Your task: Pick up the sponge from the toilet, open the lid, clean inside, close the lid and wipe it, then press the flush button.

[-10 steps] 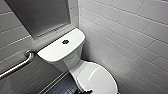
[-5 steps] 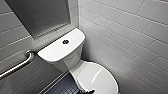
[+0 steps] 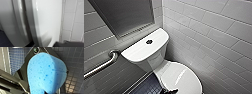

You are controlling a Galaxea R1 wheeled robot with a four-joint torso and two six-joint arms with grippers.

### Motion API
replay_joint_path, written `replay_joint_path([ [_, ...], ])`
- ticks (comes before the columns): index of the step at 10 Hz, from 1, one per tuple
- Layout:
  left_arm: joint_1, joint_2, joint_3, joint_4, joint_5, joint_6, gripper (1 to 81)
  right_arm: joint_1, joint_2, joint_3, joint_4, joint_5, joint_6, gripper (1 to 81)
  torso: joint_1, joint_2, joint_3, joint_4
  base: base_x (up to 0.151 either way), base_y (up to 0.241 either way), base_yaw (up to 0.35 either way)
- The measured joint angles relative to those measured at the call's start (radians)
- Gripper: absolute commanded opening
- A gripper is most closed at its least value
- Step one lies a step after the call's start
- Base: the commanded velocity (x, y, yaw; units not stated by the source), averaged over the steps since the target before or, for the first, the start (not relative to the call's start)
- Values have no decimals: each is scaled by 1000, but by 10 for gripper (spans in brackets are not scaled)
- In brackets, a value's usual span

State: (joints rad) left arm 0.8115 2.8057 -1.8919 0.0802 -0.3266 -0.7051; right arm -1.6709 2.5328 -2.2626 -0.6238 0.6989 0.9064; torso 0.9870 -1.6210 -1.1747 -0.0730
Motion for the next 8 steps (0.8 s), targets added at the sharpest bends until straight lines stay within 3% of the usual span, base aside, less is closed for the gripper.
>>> replay_joint_path([
  [8, 5, -6, -14, 14, 8, -34, 811, 6, 1, 7, 0, 0, 0, 10, 0, 0, 0, 0, 0, 0, 0],
])
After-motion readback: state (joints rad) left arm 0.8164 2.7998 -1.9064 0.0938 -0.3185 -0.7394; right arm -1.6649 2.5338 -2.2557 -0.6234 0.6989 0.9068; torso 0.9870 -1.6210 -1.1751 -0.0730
